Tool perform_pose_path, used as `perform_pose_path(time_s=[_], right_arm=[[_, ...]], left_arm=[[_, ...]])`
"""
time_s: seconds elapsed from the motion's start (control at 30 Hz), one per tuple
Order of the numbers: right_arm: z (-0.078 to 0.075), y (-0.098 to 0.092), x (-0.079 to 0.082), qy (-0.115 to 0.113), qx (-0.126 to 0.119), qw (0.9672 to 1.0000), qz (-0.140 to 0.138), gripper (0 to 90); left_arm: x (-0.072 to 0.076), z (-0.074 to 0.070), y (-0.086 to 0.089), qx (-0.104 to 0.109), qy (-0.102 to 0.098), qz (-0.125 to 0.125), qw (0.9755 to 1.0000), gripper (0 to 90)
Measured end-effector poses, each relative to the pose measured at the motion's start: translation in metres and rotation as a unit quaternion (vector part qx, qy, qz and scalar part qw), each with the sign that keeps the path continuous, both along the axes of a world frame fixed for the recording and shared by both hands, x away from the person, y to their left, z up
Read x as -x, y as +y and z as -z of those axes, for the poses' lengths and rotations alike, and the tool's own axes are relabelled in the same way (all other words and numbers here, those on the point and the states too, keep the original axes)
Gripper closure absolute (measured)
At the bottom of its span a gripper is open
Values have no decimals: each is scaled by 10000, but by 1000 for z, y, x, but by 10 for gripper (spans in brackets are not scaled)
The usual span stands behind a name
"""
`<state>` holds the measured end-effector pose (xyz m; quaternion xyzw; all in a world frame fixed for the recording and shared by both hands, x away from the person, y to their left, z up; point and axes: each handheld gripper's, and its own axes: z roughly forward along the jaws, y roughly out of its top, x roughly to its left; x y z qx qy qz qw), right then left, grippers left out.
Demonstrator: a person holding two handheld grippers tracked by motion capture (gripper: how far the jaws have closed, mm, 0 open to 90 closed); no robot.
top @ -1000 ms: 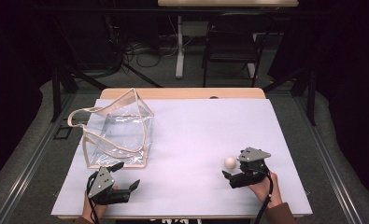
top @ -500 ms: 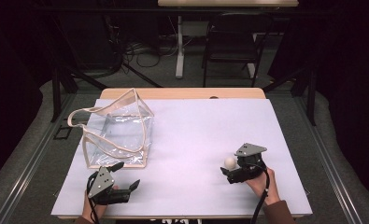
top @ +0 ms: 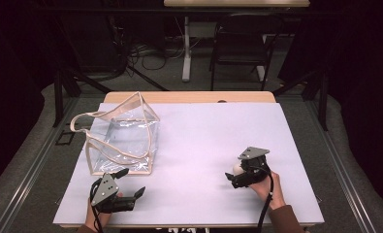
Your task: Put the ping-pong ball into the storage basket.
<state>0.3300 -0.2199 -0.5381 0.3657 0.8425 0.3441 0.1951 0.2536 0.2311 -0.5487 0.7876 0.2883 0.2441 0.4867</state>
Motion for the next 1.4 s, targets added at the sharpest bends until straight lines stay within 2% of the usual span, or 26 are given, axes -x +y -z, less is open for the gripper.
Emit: perform_pose_path(time_s=[0.27, 0.33, 0.4, 0.6, 1.17, 1.4], right_arm=[[4, -4, -2, 118, -114, 9999, 47, 17], [4, -5, -2, 158, -99, 9998, 78, 51], [5, -6, -2, 166, -124, 9997, 106, 146], [8, -7, -2, 251, -50, 9996, 146, 246], [9, -10, -1, 328, 78, 9992, 208, 448], [11, -12, -2, 318, 81, 9993, 173, 501]], left_arm=[[0, 0, 0, -30, -8, 11, 10000, 159], [0, 0, 0, -18, -16, 19, 10000, 159], [0, 0, 0, -18, -21, 21, 10000, 160], [1, -1, 0, -38, -23, 13, 10000, 159], [1, -1, 0, -35, -26, 16, 10000, 159], [0, 0, 0, -26, -14, 20, 10000, 160]])
